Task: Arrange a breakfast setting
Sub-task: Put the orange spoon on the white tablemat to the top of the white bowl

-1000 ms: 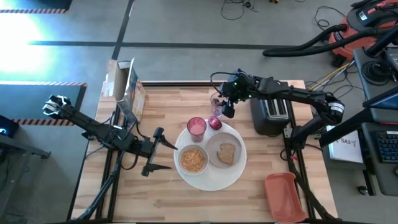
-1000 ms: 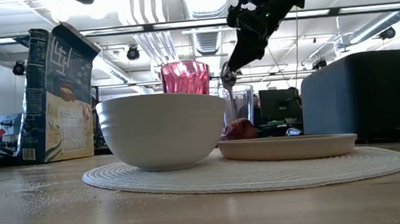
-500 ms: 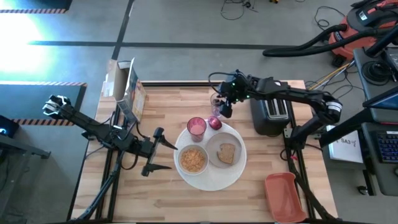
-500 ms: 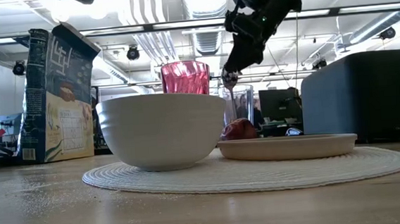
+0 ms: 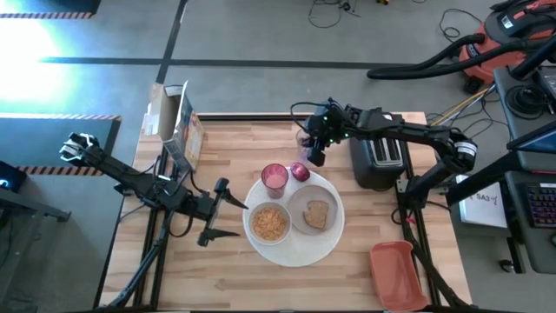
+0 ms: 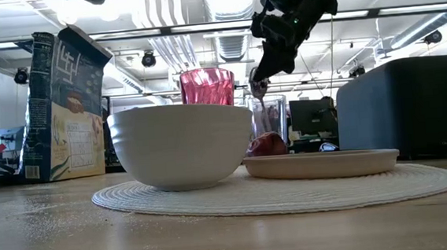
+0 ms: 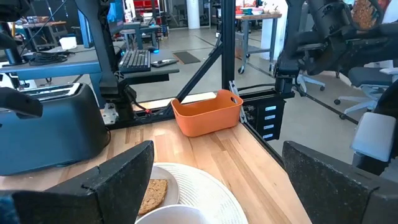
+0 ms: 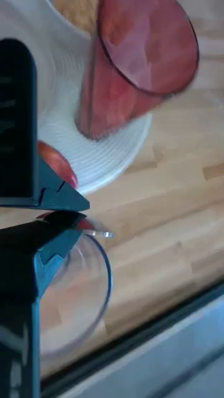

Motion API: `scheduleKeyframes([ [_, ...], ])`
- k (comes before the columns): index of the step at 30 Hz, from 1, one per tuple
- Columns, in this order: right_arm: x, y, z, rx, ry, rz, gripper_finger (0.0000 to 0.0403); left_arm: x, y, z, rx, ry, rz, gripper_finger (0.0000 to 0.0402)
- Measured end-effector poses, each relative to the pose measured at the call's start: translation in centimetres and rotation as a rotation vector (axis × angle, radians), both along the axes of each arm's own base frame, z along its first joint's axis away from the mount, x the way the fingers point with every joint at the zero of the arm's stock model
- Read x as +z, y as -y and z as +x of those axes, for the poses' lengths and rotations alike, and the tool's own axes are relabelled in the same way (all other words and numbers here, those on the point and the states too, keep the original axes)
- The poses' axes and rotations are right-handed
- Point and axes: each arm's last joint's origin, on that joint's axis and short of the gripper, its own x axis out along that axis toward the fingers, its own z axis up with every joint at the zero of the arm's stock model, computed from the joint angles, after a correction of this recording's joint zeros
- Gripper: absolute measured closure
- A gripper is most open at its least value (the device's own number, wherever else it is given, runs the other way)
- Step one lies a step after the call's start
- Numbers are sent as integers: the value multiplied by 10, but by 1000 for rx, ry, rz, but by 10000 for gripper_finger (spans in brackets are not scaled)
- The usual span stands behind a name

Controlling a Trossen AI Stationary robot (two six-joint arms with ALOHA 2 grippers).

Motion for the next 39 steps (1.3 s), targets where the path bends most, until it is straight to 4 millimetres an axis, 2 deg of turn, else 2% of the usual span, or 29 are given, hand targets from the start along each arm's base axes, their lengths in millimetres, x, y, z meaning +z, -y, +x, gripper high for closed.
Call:
scheduleKeyframes([
  [8, 12, -1, -4, 19, -23, 65, 394, 4, 0, 0, 5, 33, -53, 64],
  [22, 76, -2, -6, 33, 38, 20, 394, 5, 0, 0, 8, 39, -46, 64],
  [32, 121, -12, -10, 141, 169, 105, 394, 13, -7, 2, 265, 73, -15, 64],
  [39, 138, -30, -6, 218, 223, 91, 394, 32, -9, 2, 349, 94, -46, 64],
])
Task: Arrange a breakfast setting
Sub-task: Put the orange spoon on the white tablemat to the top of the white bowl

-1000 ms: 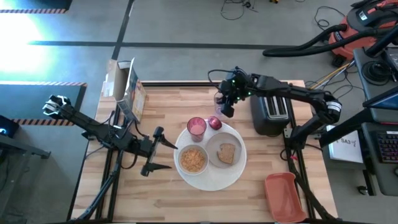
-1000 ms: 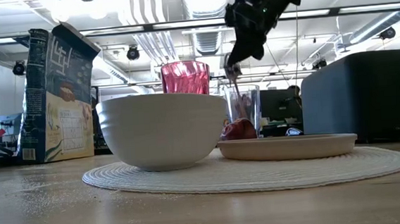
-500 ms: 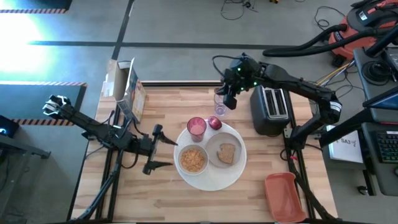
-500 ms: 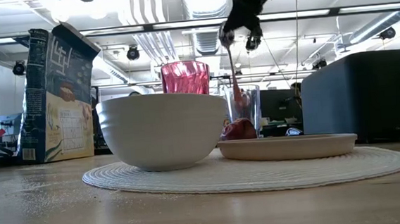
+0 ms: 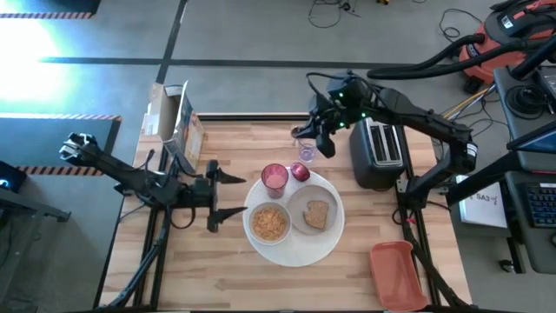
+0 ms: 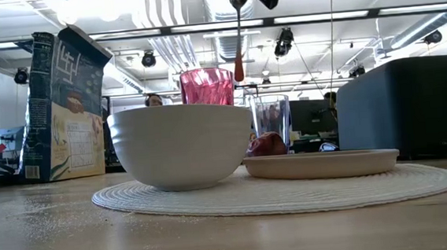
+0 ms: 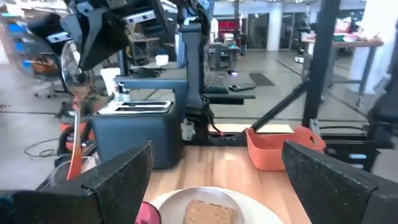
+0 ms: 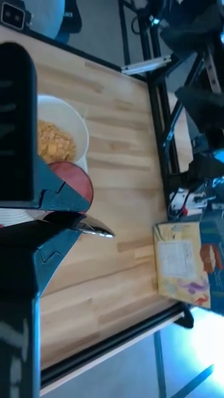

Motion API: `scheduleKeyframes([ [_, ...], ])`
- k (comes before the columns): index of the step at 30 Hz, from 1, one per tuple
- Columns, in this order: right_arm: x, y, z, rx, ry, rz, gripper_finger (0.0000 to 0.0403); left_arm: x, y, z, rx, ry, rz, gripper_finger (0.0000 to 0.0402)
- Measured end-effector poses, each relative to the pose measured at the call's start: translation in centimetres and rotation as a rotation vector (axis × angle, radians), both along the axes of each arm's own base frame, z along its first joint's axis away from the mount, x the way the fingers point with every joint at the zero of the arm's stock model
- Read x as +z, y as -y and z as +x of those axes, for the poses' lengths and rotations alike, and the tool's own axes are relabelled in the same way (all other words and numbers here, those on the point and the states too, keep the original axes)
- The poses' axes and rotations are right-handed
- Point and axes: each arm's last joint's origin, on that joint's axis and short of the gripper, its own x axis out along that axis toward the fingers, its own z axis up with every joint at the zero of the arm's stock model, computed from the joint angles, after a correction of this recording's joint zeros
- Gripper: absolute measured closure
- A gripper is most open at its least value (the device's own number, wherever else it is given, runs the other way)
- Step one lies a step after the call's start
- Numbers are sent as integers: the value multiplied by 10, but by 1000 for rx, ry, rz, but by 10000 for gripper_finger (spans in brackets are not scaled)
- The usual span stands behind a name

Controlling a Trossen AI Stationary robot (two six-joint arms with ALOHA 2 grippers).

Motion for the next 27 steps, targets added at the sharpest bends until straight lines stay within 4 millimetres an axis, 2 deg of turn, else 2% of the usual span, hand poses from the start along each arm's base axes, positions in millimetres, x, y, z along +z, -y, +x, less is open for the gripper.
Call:
scheduleKeyframes([
  [3, 0, -5, 2, 16, 1, 2, 394, 8, 0, -2, -41, -87, -6, 64],
  [6, 0, -8, 2, 32, -6, -8, 394, 7, 1, -5, -119, -234, -6, 64],
  [9, -1, -10, 3, 48, -7, -27, 394, 10, 3, -5, -155, -307, -48, 64],
  [16, -2, -10, 2, 70, -17, -52, 394, 10, 8, 5, -163, -356, -34, 64],
  [24, -3, -11, 1, 86, -25, -59, 394, -7, 15, 20, -155, -432, -6, 64],
  [27, -3, -12, 2, 89, -25, -59, 394, -11, 19, 32, -154, -403, -14, 64],
])
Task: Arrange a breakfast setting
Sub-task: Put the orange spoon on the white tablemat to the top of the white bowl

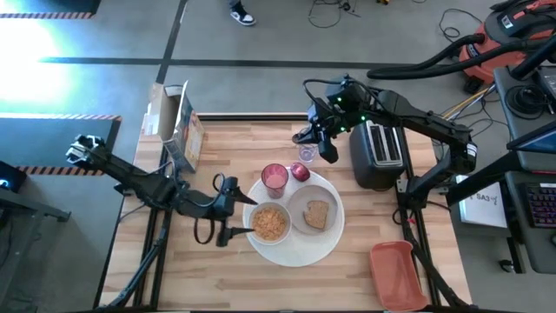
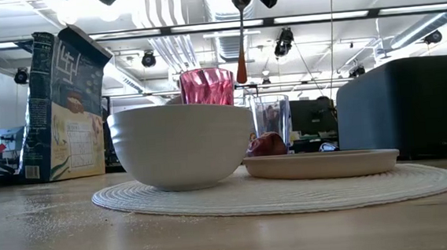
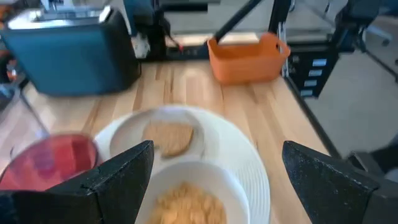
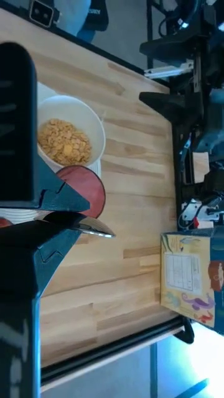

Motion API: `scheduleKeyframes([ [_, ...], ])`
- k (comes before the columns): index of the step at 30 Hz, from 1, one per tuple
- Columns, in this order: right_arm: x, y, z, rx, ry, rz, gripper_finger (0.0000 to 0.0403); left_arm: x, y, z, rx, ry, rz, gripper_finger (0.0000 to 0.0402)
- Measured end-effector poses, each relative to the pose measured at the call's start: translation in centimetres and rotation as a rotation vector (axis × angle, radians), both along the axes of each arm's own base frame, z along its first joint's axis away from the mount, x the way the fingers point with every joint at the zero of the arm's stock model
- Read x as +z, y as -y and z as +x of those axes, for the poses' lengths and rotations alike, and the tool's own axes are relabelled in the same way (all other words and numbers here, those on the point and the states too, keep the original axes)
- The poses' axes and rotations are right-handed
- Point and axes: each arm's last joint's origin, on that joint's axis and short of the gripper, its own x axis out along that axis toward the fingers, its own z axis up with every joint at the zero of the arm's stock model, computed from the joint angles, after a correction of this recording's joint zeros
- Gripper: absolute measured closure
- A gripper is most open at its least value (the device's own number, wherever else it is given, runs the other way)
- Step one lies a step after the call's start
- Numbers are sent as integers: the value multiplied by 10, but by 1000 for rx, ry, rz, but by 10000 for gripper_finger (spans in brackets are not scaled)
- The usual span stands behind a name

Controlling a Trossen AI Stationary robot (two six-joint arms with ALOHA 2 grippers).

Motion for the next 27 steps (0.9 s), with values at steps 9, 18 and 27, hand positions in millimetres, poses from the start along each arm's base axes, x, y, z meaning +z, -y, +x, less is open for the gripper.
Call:
scheduleKeyframes([
  [9, 2, -22, 3, 234, 45, 54, 394, -4, 1, 24, 20, 95, -11, 64],
  [18, 2, -42, 7, 304, 52, 36, 394, -4, 18, 40, -371, 215, -33, 64],
  [27, 2, -44, 7, 331, 61, 11, 394, -9, 10, 54, -442, 217, -160, 64],
])
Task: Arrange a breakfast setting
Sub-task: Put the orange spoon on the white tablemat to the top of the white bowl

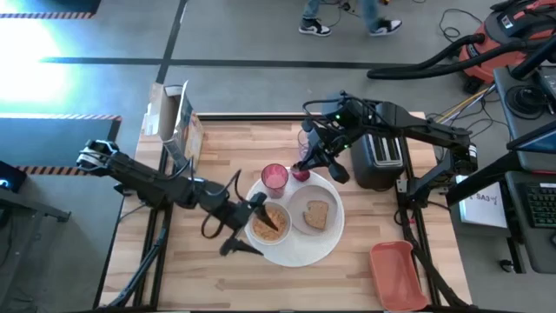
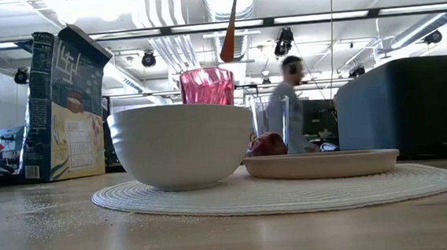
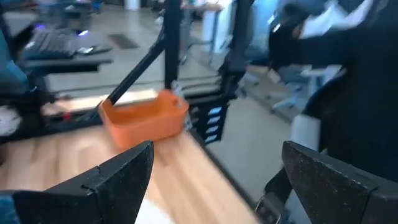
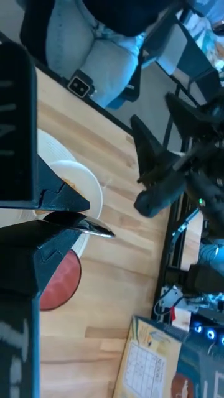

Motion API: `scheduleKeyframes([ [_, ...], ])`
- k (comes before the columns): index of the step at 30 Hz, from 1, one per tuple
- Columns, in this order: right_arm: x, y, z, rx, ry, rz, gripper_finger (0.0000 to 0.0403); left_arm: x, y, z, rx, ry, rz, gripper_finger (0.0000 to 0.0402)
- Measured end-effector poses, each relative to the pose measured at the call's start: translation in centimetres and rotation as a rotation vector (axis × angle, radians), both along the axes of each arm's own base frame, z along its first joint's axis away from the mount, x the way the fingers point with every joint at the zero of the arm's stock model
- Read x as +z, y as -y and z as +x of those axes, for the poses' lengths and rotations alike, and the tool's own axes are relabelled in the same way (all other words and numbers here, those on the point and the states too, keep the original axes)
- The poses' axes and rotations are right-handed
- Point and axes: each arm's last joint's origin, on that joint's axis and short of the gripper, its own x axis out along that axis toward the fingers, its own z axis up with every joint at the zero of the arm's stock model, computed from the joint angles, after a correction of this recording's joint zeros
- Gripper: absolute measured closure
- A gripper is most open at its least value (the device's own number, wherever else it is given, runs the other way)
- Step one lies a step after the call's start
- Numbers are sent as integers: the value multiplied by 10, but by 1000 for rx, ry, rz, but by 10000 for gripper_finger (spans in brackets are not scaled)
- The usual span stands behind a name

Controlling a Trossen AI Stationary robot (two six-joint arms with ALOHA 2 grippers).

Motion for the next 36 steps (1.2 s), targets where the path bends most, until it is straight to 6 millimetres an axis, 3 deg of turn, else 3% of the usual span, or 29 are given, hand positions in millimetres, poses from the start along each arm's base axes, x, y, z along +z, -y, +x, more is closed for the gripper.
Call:
scheduleKeyframes([
  [5, -1, -8, 0, 43, -12, -2, 394, 0, -10, 8, -118, 7, -80, 64],
  [13, -4, -34, -3, 151, -82, 83, 394, 0, -20, 9, -130, 10, -69, 86],
  [20, 0, -73, -4, 367, -47, 133, 394, 0, -30, 12, -76, 23, -30, 110],
  [25, 1, -99, -6, 498, 26, 69, 394, 13, -34, 17, -33, 72, -17, 111],
  [29, 4, -113, -6, 576, 110, 12, 394, 12, -28, 33, -41, 64, 2, 111],
  [36, 0, -117, -1, 603, 132, -14, 394, 5, -10, 68, -111, -45, 15, 111],
])
